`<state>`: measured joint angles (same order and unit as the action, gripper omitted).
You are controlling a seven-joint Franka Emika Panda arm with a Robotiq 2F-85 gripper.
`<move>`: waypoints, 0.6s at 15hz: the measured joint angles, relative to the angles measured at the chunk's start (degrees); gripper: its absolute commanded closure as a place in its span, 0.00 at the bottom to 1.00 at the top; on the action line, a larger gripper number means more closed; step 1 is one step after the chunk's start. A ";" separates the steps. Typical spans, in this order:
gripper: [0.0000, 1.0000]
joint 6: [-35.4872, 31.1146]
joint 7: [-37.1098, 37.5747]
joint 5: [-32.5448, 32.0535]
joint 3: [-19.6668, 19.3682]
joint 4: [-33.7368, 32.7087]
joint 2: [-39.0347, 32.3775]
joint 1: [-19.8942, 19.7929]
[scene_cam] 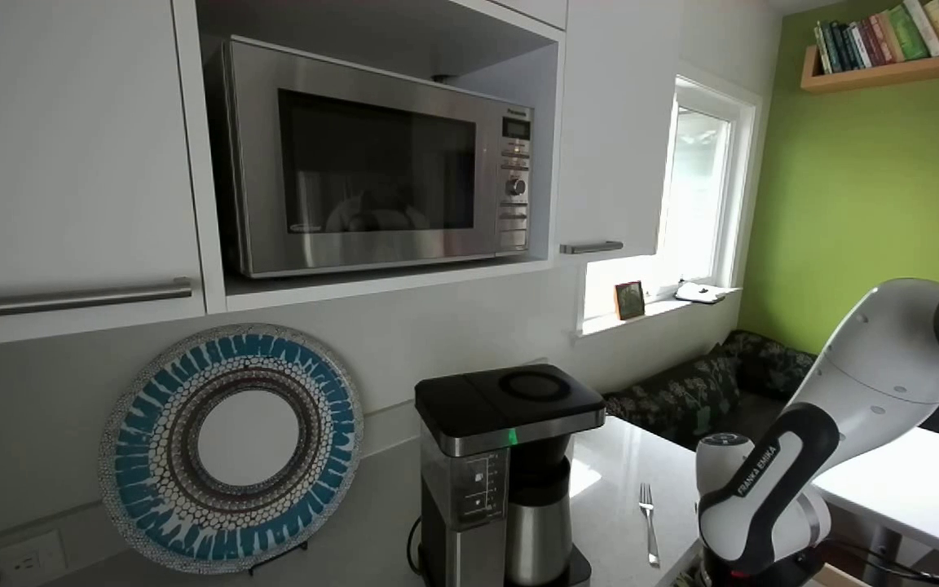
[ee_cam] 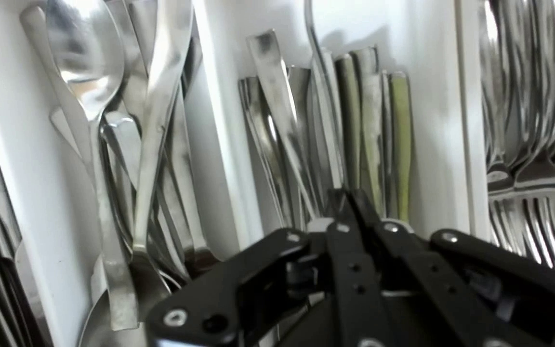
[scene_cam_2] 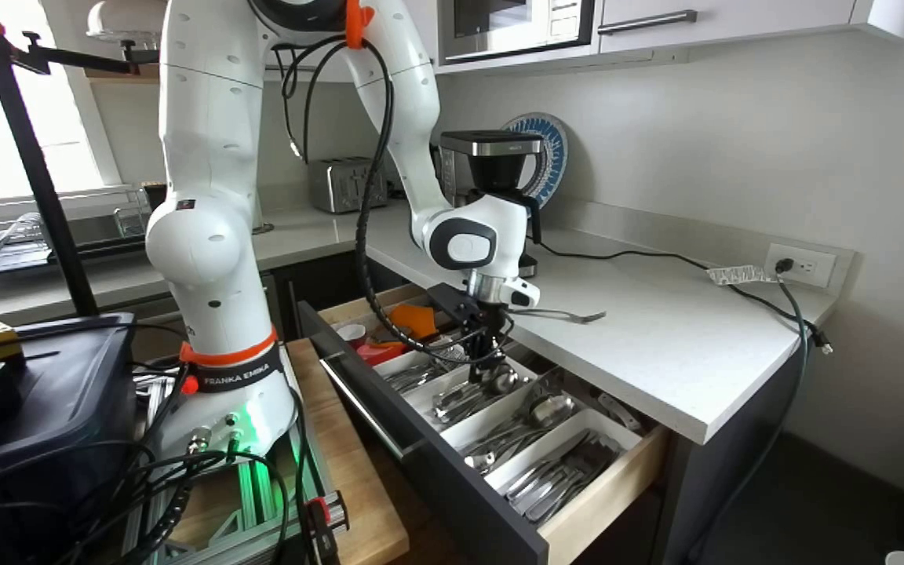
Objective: Remove a fork and spoon from the drawer, put them on the counter and then close the drawer
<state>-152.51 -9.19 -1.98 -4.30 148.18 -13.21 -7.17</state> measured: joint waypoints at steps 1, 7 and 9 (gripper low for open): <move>0.99 1.03 0.30 0.40 -0.11 0.03 0.60 -0.03; 0.99 10.18 9.82 -4.02 -3.09 1.42 9.71 0.17; 0.99 12.03 11.97 -5.97 -4.33 2.00 14.08 -0.39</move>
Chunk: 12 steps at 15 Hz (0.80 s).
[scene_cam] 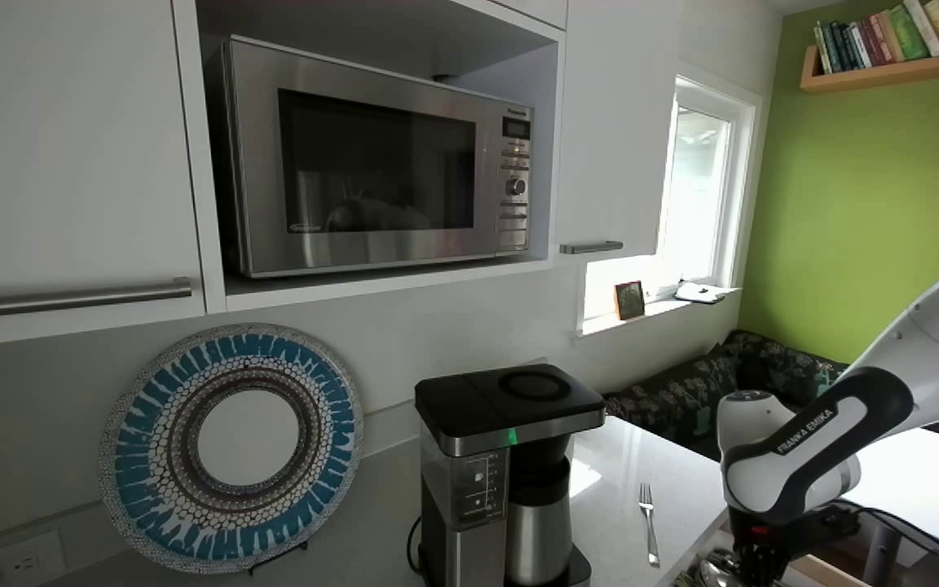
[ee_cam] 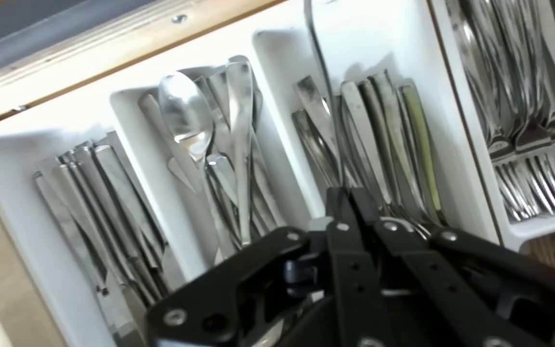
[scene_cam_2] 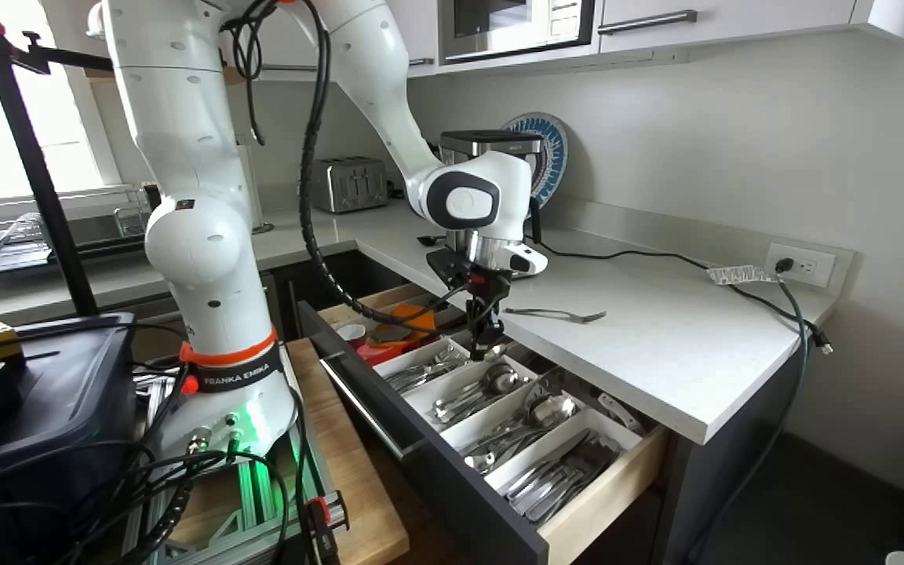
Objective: Remove a fork and spoon from the drawer, put them on the counter and then close the drawer
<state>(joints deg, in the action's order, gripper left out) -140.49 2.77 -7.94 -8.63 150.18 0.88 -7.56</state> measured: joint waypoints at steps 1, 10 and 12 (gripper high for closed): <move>0.99 0.79 0.50 -0.54 -0.52 0.10 2.15 -0.51; 0.99 0.49 1.25 0.21 -1.00 -0.89 4.35 -2.00; 0.99 -0.76 1.74 2.19 -2.29 -3.17 4.46 -3.25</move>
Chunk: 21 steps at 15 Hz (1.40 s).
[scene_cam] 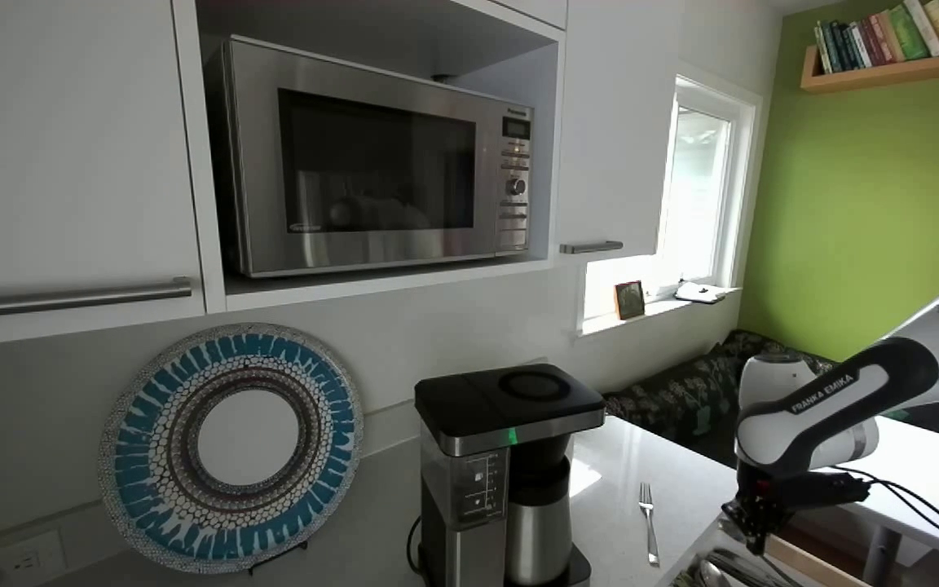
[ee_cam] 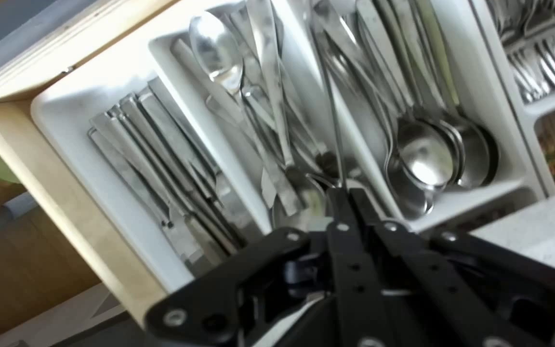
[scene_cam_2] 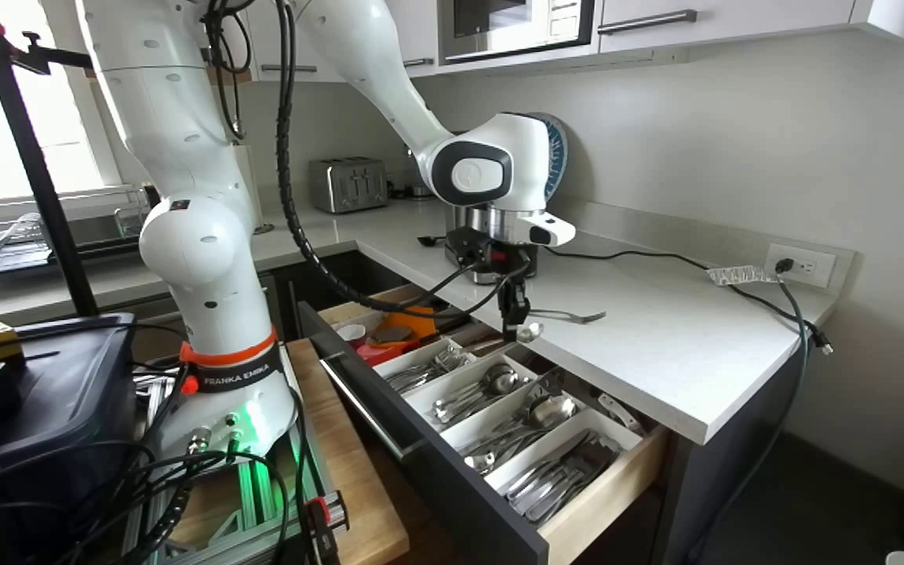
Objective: Remove a fork and spoon from the drawer, put them on the counter and then close the drawer
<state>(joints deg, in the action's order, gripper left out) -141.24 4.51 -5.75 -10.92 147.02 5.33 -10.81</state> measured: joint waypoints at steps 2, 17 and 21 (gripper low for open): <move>0.99 -0.24 -0.04 3.37 -1.75 -3.17 0.00 -1.46; 0.99 -8.45 7.81 36.28 2.51 -19.74 -18.17 -1.40; 0.99 -8.45 7.87 39.54 3.66 -23.11 -22.39 -1.42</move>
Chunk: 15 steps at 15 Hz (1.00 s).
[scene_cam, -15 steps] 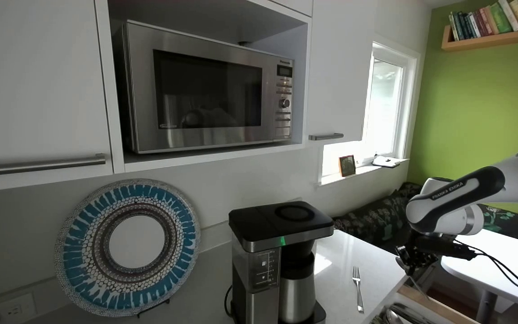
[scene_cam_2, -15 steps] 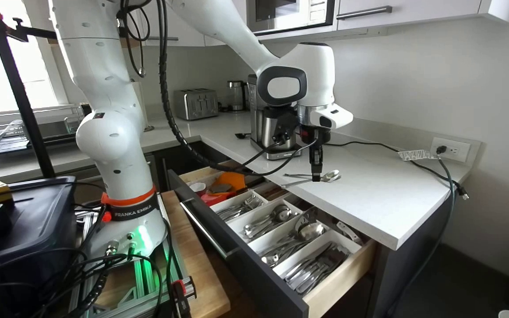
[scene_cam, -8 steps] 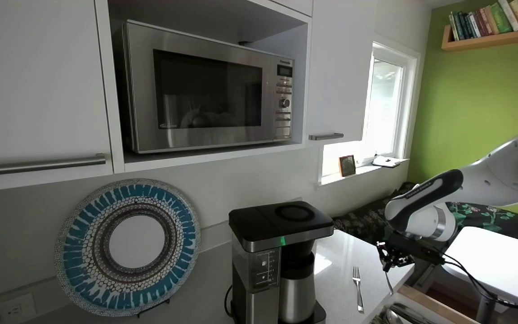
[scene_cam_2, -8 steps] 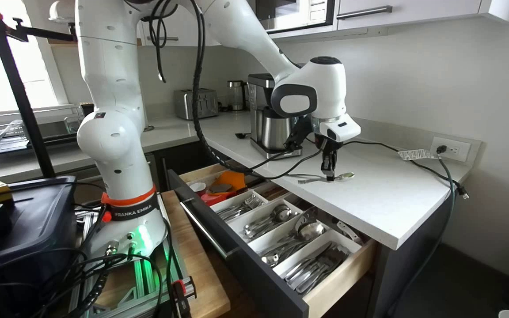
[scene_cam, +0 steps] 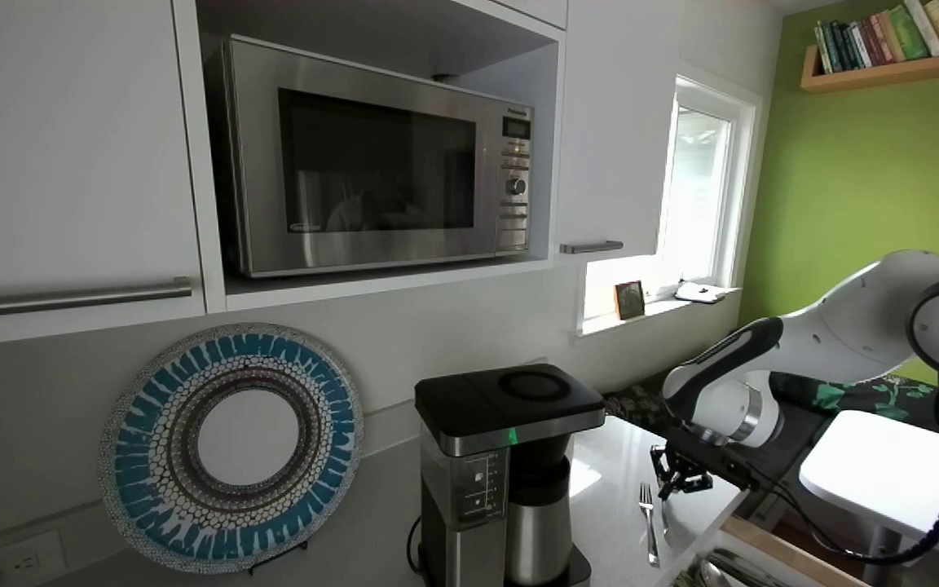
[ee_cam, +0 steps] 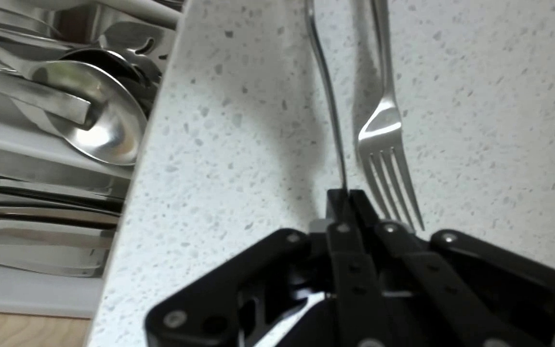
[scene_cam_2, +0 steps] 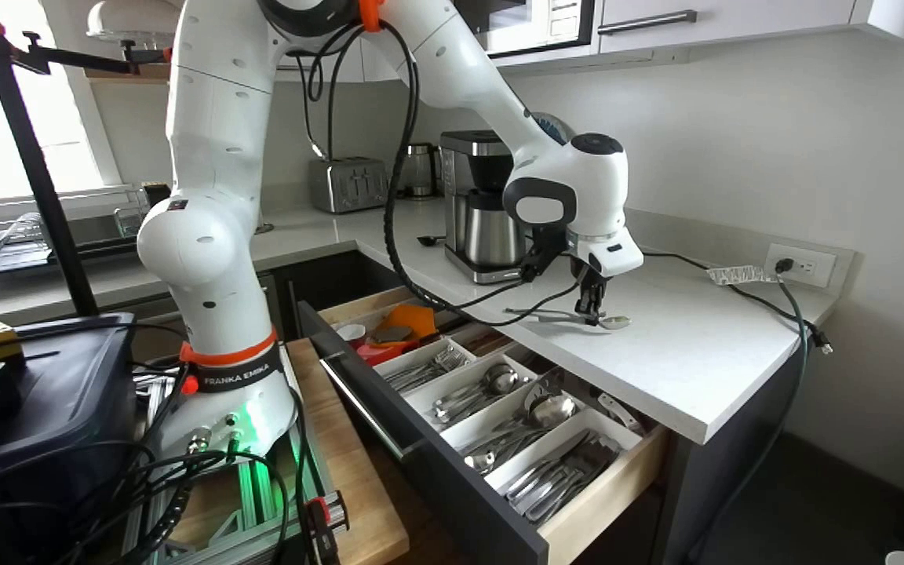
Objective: Remove a fork and spoon from the drawer, put them on the counter and then close the drawer
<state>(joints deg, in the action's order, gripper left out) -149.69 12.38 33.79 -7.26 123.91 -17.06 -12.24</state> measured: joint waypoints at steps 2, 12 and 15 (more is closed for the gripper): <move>0.71 0.01 0.10 -0.11 -0.03 -1.05 -1.12 0.00; 0.03 0.69 1.39 -3.14 -1.84 -0.64 1.11 -0.01; 0.00 6.05 0.94 -8.40 -3.83 2.32 5.98 -0.47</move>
<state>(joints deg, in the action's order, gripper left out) -143.64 13.32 25.38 -11.09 126.23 -11.07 -12.71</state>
